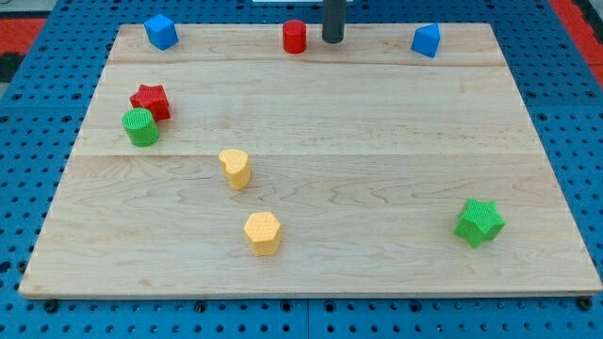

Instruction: Push the red circle closer to the red star

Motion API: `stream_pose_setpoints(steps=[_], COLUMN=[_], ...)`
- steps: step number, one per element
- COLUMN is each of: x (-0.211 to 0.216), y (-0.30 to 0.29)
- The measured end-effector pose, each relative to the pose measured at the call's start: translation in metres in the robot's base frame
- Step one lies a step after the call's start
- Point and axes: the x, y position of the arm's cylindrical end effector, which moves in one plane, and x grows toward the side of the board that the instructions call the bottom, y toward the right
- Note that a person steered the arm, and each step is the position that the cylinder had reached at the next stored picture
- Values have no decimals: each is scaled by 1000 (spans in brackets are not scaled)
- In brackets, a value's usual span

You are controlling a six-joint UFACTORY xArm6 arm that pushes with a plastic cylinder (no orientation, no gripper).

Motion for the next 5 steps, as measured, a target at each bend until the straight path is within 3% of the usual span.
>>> stream_pose_setpoints(steps=[1,3,5], x=[-19,82,134], y=[-35,-160,-156])
